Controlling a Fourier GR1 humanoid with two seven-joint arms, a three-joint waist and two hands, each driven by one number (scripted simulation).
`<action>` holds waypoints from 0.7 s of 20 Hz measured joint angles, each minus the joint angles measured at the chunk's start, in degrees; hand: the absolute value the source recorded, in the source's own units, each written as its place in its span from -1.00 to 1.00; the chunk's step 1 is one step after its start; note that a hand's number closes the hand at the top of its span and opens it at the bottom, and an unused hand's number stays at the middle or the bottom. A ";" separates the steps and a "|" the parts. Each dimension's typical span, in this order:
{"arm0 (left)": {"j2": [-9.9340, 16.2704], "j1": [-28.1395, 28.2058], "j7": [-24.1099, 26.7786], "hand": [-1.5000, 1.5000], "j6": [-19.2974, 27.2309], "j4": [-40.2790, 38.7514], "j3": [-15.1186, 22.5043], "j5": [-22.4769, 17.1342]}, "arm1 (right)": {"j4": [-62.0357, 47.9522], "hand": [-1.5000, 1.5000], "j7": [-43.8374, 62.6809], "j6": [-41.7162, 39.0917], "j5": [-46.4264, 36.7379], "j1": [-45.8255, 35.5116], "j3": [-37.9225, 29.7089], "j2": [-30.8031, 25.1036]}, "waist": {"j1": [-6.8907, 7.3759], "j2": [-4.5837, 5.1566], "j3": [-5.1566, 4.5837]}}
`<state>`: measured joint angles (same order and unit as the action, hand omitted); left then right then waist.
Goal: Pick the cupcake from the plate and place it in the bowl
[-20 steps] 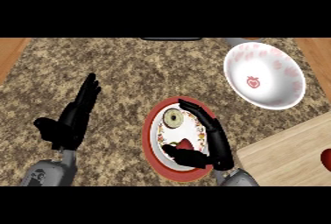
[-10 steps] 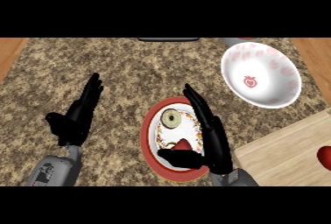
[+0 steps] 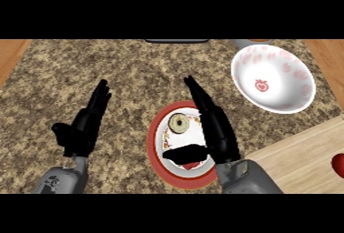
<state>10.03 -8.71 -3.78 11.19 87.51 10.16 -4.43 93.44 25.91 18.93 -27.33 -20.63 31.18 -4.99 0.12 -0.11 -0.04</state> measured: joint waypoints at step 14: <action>-1.18 -0.82 0.61 0.00 -2.86 -1.29 -3.33 1.62 | -4.98 -1.00 1.23 -12.61 0.83 2.04 -4.81 1.81 | -0.07 0.10 0.04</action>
<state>8.84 -9.53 -3.16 8.33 86.22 6.83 -2.82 88.46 27.14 6.32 -26.49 -18.59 26.37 -3.17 0.05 0.00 0.00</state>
